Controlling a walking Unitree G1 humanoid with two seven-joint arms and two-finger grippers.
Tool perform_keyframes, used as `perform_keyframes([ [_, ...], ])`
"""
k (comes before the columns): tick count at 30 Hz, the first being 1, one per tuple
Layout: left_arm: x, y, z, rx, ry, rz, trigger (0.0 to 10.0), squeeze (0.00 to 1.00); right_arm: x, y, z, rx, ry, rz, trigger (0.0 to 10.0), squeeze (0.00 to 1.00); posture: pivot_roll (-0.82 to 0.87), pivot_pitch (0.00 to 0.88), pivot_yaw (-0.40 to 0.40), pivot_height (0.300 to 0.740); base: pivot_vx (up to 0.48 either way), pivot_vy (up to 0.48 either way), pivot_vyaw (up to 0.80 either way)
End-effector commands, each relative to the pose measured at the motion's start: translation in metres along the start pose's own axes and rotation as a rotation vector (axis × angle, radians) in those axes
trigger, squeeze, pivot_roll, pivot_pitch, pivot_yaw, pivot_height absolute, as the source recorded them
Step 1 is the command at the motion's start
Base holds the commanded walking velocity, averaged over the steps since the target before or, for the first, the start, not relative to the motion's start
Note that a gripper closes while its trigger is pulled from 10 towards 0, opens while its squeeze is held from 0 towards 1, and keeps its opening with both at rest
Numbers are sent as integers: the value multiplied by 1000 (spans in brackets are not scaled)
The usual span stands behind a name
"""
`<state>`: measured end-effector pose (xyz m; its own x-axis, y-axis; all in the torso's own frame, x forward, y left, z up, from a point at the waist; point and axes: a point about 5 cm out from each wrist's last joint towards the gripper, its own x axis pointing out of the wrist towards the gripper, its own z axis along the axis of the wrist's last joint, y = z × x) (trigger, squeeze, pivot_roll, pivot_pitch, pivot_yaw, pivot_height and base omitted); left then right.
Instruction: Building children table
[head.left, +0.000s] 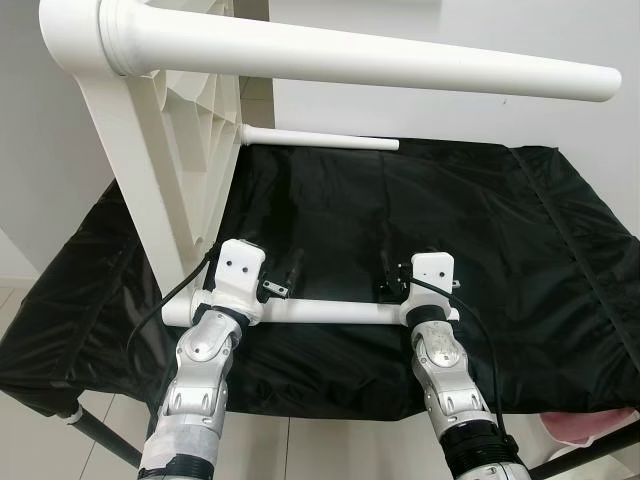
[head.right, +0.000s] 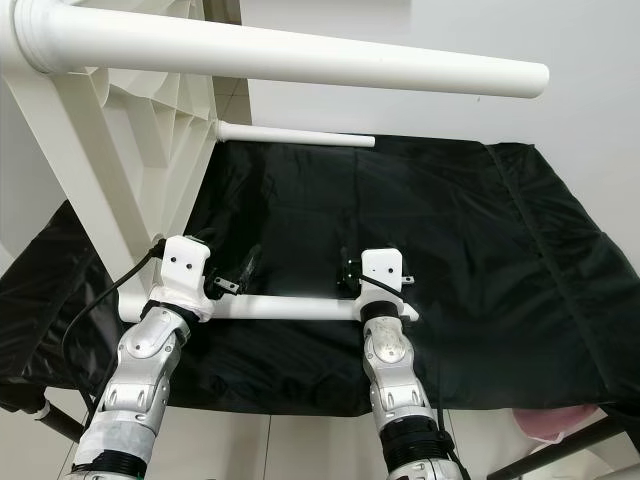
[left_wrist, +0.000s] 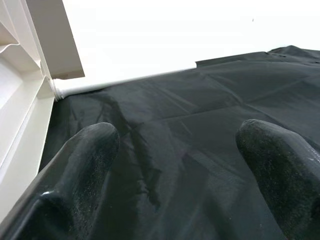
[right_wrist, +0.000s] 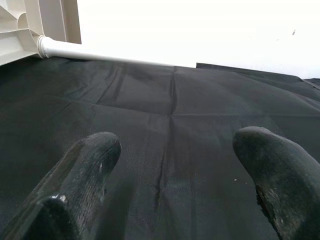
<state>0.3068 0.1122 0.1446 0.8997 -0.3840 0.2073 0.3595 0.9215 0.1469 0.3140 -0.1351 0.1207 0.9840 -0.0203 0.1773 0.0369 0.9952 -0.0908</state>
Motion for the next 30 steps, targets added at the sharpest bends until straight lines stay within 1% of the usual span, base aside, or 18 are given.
perform_keyframes([
  [1, -1, 6, -2, -3, 17, 152, 10000, 0, 1, 1, 0, -12, 6, 4, 10000, 0, -5, 0, 8, 740, 0, 0, 0],
  [10, -1, 6, -1, -6, 27, 154, 10000, 0, 1, 2, 2, -15, 14, 6, 10000, 0, -4, 0, 6, 740, 0, 0, 0],
  [12, -1, 7, -8, -4, 104, 163, 10000, 0, 2, 2, 3, -19, 12, 7, 10000, 0, -5, 0, 7, 740, 0, 0, 0],
  [14, -2, 6, -10, -2, 139, 164, 10000, 0, 2, 1, 3, -21, 11, 5, 10000, 0, -3, 0, 8, 740, 0, 0, 0],
  [19, -1, 3, -10, -9, 136, 160, 10000, 0, 3, 0, 3, -22, 11, 1, 10000, 0, -7, 0, 12, 740, 0, 0, 0],
  [30, 1, 3, -6, -10, 125, 158, 10000, 0, 2, 1, 4, -22, 10, 1, 10000, 0, -9, 0, 14, 740, 0, 0, 0],
])
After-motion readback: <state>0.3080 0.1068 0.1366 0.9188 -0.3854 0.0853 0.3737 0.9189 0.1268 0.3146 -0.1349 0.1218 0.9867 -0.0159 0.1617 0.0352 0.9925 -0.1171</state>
